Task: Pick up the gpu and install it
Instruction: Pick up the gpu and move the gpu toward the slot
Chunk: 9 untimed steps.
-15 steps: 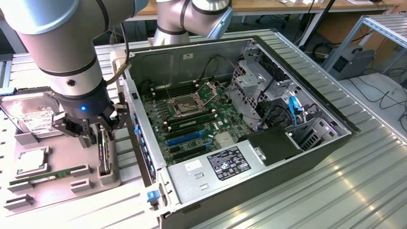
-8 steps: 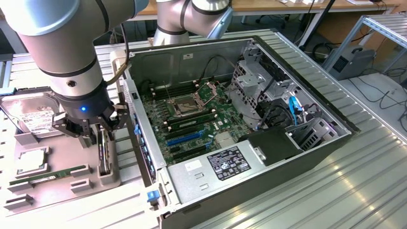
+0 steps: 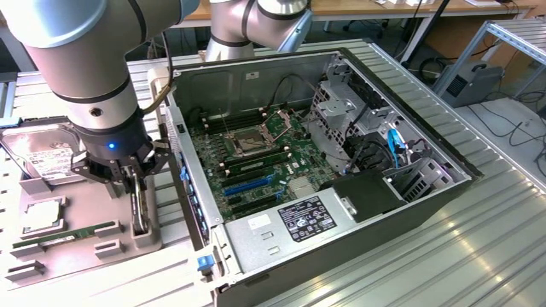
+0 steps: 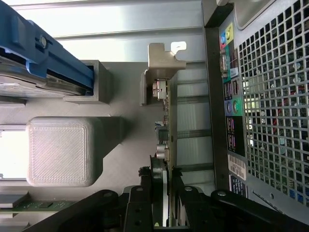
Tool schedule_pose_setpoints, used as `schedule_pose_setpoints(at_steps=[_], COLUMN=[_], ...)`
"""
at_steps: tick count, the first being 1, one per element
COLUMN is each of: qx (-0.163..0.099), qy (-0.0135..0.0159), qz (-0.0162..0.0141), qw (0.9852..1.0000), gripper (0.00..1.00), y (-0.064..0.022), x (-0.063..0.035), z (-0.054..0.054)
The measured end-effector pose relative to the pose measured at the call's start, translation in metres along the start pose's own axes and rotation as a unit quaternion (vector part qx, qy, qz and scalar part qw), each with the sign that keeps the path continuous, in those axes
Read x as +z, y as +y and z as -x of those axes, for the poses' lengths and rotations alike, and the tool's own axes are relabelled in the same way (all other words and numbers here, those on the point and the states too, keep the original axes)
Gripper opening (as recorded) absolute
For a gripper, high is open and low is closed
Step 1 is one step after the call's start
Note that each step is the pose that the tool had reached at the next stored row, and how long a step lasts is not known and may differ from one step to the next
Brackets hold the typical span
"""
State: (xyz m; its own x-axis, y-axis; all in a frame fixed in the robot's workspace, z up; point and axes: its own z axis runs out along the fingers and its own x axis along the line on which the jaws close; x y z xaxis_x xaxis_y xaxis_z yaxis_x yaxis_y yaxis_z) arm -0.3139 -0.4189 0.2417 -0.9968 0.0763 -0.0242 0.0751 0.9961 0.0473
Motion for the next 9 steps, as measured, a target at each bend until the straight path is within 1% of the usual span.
schedule_pose_setpoints(at_steps=[9], qx=[0.0], qy=[0.0], qz=[0.0], qw=[1.0], gripper=[0.27], y=[0.0], x=[0.0], z=[0.0])
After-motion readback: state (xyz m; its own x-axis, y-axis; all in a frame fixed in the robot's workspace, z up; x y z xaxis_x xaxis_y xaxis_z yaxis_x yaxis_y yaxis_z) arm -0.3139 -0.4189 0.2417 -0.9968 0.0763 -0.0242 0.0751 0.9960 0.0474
